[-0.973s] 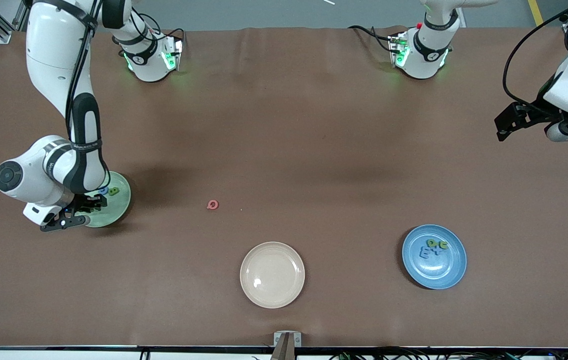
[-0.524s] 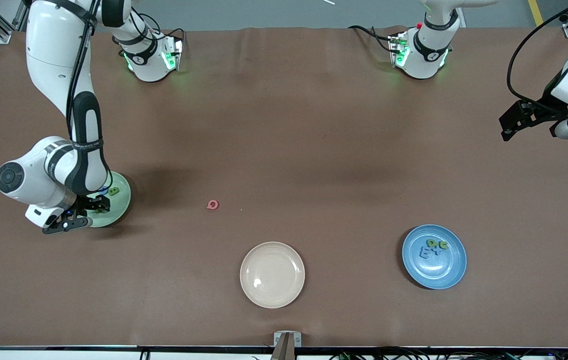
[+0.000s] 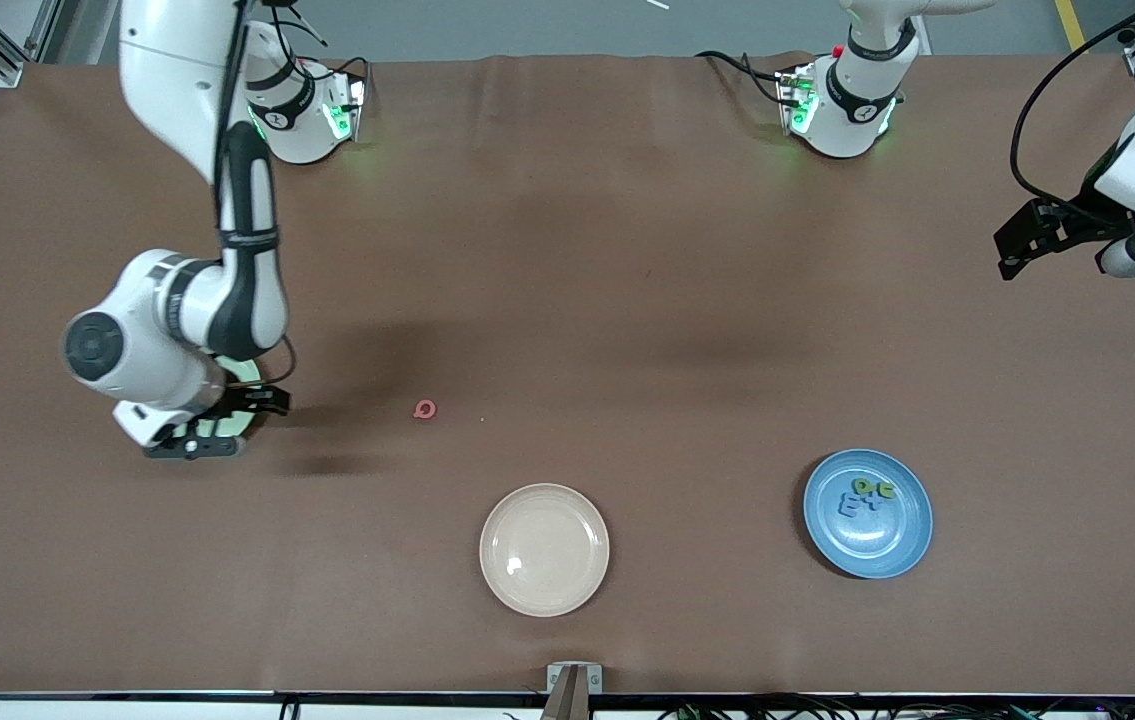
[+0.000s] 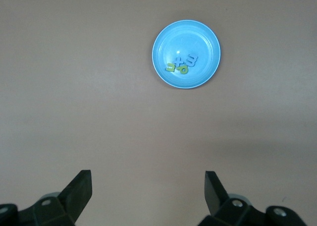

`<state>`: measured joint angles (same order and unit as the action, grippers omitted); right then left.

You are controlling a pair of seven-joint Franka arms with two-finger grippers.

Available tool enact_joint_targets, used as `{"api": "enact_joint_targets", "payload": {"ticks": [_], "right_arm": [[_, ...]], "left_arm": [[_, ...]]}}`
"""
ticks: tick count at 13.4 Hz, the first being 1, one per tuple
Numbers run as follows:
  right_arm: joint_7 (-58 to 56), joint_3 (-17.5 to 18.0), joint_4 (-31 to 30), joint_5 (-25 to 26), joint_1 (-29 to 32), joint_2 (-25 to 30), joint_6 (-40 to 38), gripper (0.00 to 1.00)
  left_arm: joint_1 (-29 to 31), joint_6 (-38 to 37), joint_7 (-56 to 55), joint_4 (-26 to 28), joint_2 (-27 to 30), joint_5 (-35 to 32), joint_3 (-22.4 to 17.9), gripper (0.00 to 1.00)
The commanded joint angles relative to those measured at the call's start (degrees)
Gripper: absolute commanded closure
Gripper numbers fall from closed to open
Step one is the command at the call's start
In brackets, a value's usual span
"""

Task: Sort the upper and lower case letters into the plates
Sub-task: 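Reach the right gripper to the pink Q and grasp it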

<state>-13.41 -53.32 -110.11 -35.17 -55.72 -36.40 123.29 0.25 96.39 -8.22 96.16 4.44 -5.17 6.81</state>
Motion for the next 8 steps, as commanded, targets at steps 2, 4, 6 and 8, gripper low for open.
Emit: {"api": "enact_joint_targets", "payload": {"ticks": [2, 4, 6, 8], "right_arm": [[10.5, -0.1, -1.2, -8.3, -8.0, 0.2, 0.2, 0.00], [13.5, 1.0, -1.2, -13.8, -10.5, -0.7, 0.8, 0.00], [15.2, 5.2, -0.7, -16.4, -10.2, -1.1, 4.0, 0.00], [17.1, 8.0, 0.4, -16.4, -9.9, -3.3, 7.0, 0.00]], "left_arm": [[0.2, -0.9, 1.5, -0.1, 0.0, 0.8, 0.1, 0.00], [0.2, -1.0, 2.2, -0.1, 0.0, 0.8, 0.1, 0.00], [0.1, -1.1, 2.2, -0.1, 0.0, 0.8, 0.1, 0.00], [0.1, -1.2, 2.2, -0.1, 0.4, 0.8, 0.2, 0.00]]}}
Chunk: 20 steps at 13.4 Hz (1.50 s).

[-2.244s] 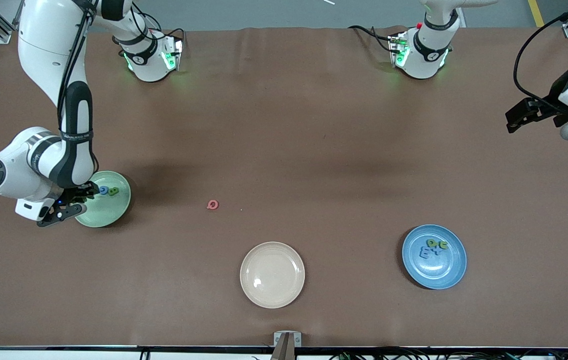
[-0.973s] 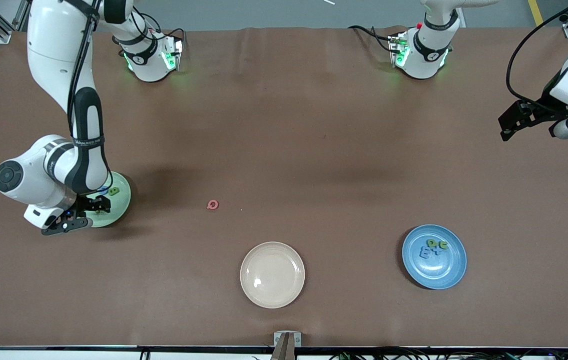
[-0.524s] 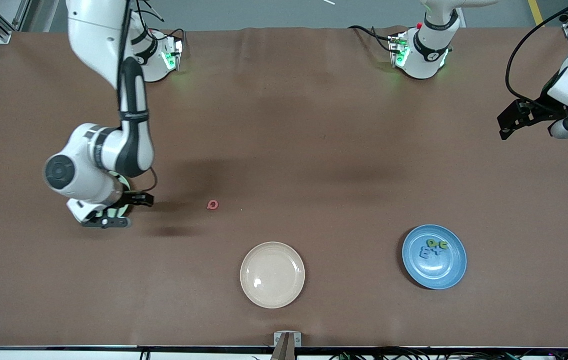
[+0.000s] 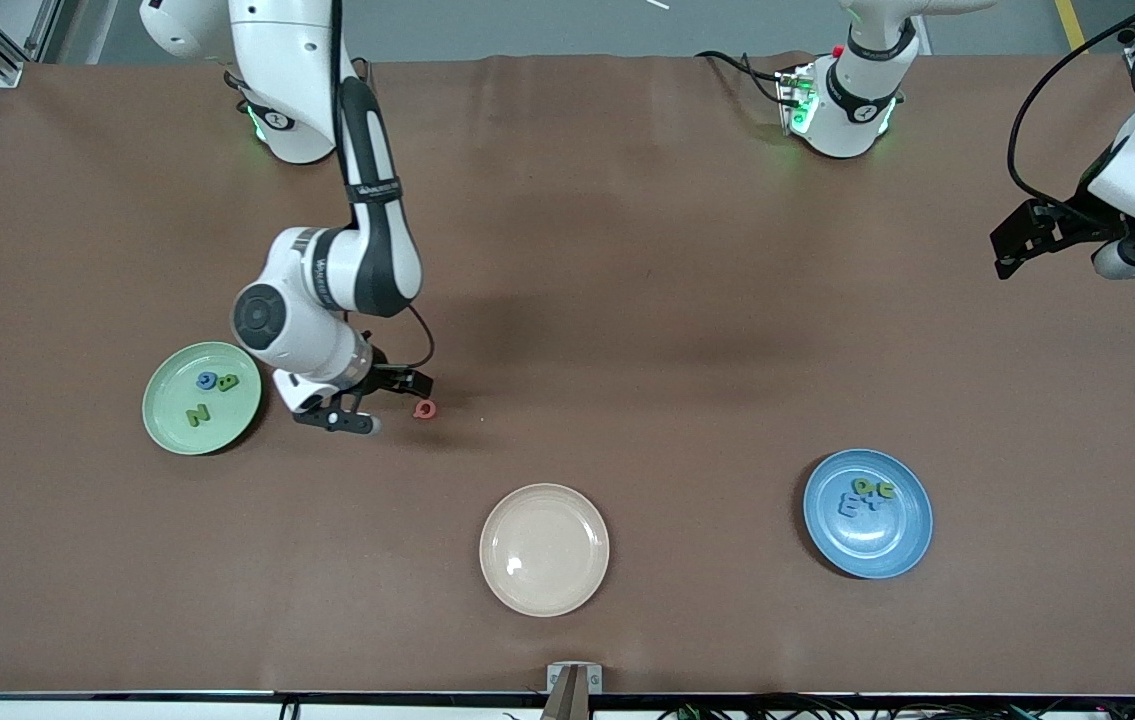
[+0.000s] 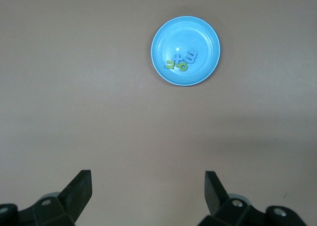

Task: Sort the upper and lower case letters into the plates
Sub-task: 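Reach the right gripper to the pink Q and grasp it, then carry the pink Q to the green plate and release it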

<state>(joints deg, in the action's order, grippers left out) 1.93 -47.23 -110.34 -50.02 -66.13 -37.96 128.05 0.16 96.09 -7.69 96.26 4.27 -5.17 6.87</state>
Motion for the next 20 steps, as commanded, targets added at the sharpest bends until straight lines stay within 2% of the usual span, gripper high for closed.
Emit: {"api": "enact_joint_targets", "payload": {"ticks": [1, 5, 8, 16, 20], "right_arm": [[3.2, 2.3, 1.6, -1.6, 0.4, -2.8, 2.4, 0.00], [5.8, 2.7, 4.3, -0.8, 0.6, -6.3, 2.3, 0.01], [6.5, 2.6, 5.6, -0.8, 0.7, -8.4, 2.2, 0.06], [6.6, 2.6, 6.7, 0.5, 1.4, -10.6, 2.4, 0.46], [8.6, 2.6, 7.5, 0.5, 1.5, -11.4, 2.4, 0.74]], "left_arm": [[0.2, -1.0, 1.9, -0.4, 0.8, 0.8, 0.2, 0.00], [0.1, -1.7, 2.3, -0.5, 1.0, 0.9, 1.5, 0.00], [0.5, -3.8, 2.3, -0.8, 1.8, 1.0, 1.4, 0.00], [0.6, -3.6, 2.1, -0.9, 1.5, 1.1, 1.4, 0.00], [0.5, -3.4, 1.7, -0.9, 1.4, 2.0, 1.4, 0.00]]}}
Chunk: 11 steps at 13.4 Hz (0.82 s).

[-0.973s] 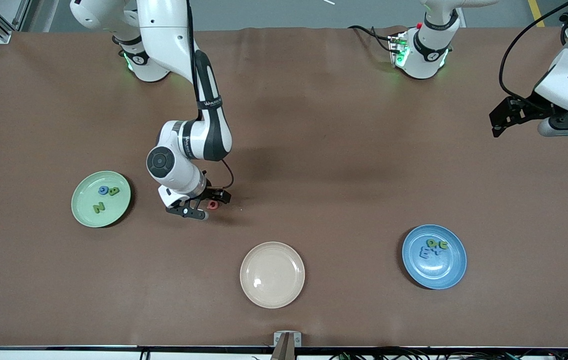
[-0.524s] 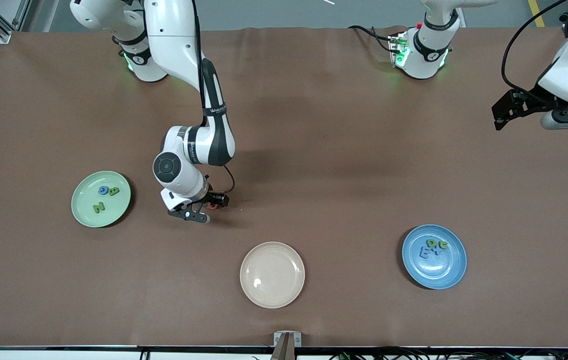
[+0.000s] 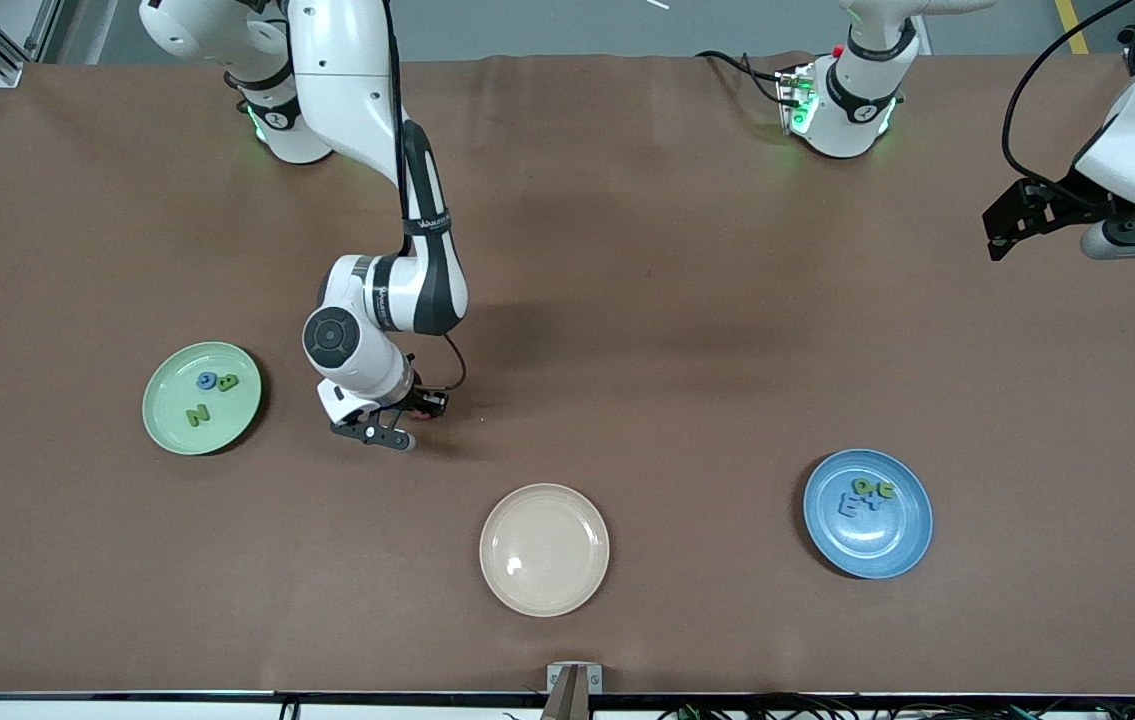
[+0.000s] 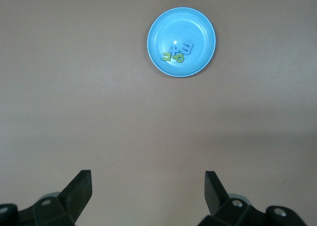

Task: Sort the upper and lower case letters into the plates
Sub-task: 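Carry the pink Q to the green plate and release it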

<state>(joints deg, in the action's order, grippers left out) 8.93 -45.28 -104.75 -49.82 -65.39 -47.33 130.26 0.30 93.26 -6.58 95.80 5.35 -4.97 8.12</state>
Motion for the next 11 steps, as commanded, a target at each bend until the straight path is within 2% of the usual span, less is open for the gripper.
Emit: {"api": "enact_joint_targets", "payload": {"ticks": [1, 4, 5, 7, 9, 11], "right_arm": [[1.6, 0.6, 1.9, 0.3, 0.9, -2.1, 0.2, 0.78], [1.3, 0.2, 1.9, 0.3, 1.7, -1.6, -0.5, 0.82], [0.7, -1.2, 1.9, 0.9, 2.0, -1.0, -1.8, 0.82], [-1.2, -6.9, 1.7, 3.1, 1.2, 0.0, -8.9, 0.82], [-9.9, -14.8, 1.0, 3.4, 0.2, -0.1, -17.0, 0.82], [-19.5, -19.8, -0.4, 3.4, 1.1, -0.3, -19.9, 0.82]], "left_arm": [[0.3, -0.5, 0.3, -0.4, 0.4, 2.5, 0.1, 0.00], [0.5, -0.5, 0.3, -0.4, 0.5, 2.5, 0.1, 0.00], [0.5, -0.5, 0.4, -0.4, 0.5, 2.5, 0.1, 0.00], [0.4, -0.5, 0.5, -0.4, 0.1, 2.5, 0.1, 0.00], [0.5, -0.5, 0.4, -0.4, 0.3, 2.5, 0.1, 0.00], [0.6, 0.0, 0.4, -0.5, 0.1, 2.5, 0.0, 0.00]]}}
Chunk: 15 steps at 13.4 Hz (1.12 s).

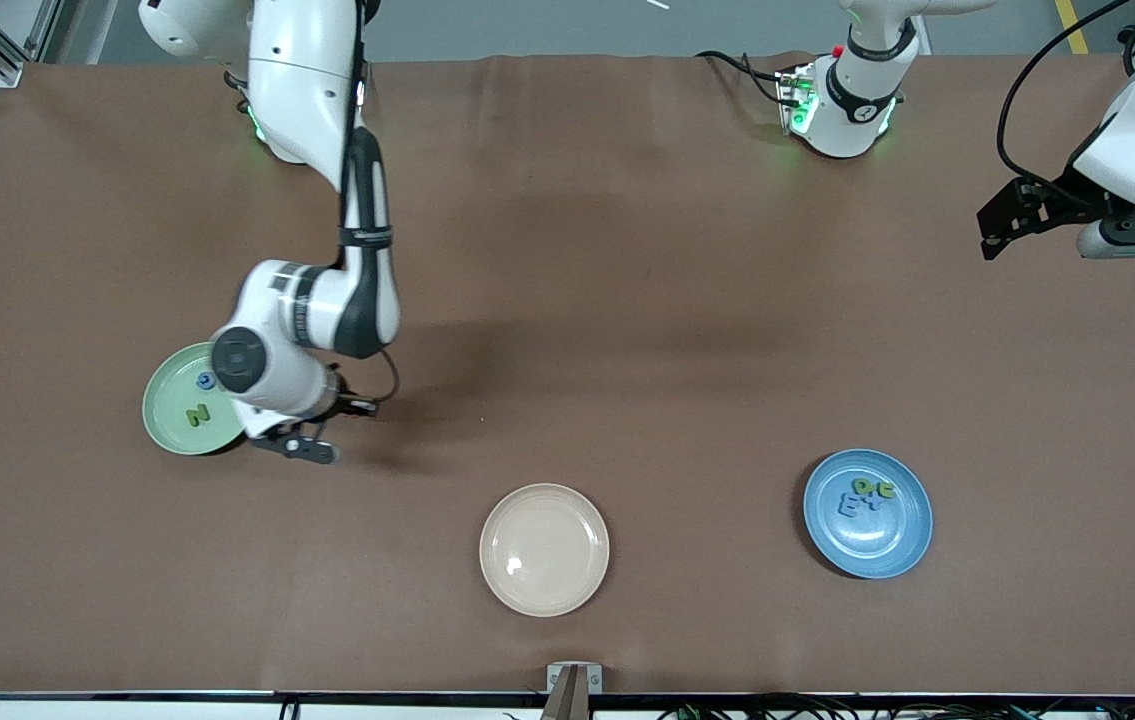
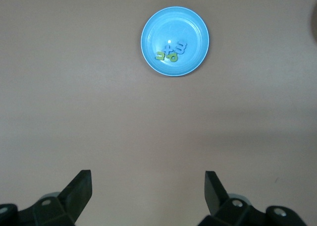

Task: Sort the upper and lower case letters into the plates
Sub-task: 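Carry the pink Q to the green plate and release it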

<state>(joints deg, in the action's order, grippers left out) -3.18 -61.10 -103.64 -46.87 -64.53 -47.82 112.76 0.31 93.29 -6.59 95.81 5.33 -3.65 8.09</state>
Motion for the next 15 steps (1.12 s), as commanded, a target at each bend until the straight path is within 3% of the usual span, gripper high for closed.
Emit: {"api": "enact_joint_targets", "payload": {"ticks": [1, 6, 13, 15], "right_arm": [[-12.0, -5.2, -2.4, 0.5, 2.0, 0.1, -2.5, 0.82], [-28.0, -4.5, -2.2, 0.3, 13.5, -0.3, -2.1, 0.81], [-29.6, 6.2, -2.4, -0.6, 22.1, -0.3, 3.4, 0.80], [-29.6, 7.4, -2.4, -0.5, 23.2, -0.3, 4.0, 0.79]], "left_arm": [[0.6, 0.7, 0.5, -0.5, 0.0, 1.2, -0.1, 0.00], [0.5, 0.8, 0.3, -0.9, 0.6, 1.2, 0.0, 0.00], [1.4, 0.5, 0.0, -0.7, 0.3, 4.8, -0.5, 0.00], [1.4, 0.1, 0.0, -0.7, 0.3, 4.9, -0.5, 0.00]]}}
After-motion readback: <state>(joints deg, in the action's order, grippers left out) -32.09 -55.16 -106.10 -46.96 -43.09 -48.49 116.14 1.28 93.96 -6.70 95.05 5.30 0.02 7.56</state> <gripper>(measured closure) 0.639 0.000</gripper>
